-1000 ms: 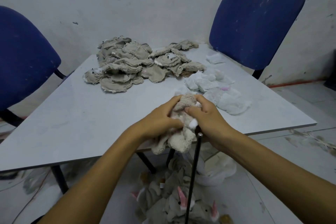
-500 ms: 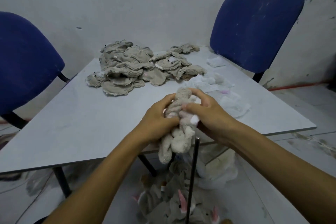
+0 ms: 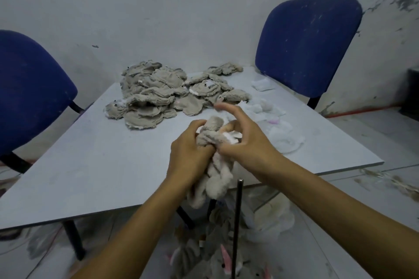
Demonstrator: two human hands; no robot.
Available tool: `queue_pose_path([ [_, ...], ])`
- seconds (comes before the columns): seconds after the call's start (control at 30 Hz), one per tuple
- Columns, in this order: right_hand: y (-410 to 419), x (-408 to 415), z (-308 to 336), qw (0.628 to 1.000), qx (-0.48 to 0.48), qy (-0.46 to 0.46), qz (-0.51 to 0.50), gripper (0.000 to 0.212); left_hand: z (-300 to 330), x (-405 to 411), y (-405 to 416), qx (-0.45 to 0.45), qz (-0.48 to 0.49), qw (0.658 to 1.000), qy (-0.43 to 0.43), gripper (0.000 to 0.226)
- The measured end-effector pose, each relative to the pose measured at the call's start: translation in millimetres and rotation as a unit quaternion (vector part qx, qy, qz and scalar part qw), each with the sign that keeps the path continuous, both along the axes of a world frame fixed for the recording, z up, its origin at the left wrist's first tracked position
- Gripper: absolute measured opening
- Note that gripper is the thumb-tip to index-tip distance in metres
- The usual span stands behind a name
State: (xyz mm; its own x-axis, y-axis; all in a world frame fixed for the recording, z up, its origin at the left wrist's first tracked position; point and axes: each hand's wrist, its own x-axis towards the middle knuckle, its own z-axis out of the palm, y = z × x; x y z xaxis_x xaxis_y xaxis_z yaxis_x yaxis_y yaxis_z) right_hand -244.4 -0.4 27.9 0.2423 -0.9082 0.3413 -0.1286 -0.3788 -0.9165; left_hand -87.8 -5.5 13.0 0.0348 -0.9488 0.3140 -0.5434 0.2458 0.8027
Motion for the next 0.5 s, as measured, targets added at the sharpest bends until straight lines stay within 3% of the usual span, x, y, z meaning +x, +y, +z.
queue_pose_path([
  [0.07,6.6,7.6,-2.9,0.999,-0.036,0.033,-0.004,0.077,-0.8,-7.3,3.2,-0.04,0.024,0.995,-0.092,0.068],
  [0.13,8.6,6.8,-0.6,0.999,-0.038,0.008,-0.001,0.081,10.7,-2.3,4.3,0.102,-0.064,0.992,0.025,0.082],
  [0.17,7.6,4.5,2.5,0.999,-0.044,0.002,0.005,0.085,14.0,2.6,5.8,0.191,-0.125,0.968,0.106,0.087],
  [0.23,6.9,0.1,8.9,0.996,-0.077,0.03,0.012,0.09,14.9,13.0,12.6,0.245,-0.196,0.934,0.173,0.086],
  [0.4,4.6,-7.6,14.3,0.982,-0.173,0.082,-0.011,0.093,14.8,18.2,18.6,0.027,-0.081,0.996,0.038,0.028],
  [0.5,-0.8,-22.7,8.9,0.978,-0.108,0.18,0.01,0.095,20.7,24.1,12.5,-0.01,-0.08,0.996,0.027,0.023],
])
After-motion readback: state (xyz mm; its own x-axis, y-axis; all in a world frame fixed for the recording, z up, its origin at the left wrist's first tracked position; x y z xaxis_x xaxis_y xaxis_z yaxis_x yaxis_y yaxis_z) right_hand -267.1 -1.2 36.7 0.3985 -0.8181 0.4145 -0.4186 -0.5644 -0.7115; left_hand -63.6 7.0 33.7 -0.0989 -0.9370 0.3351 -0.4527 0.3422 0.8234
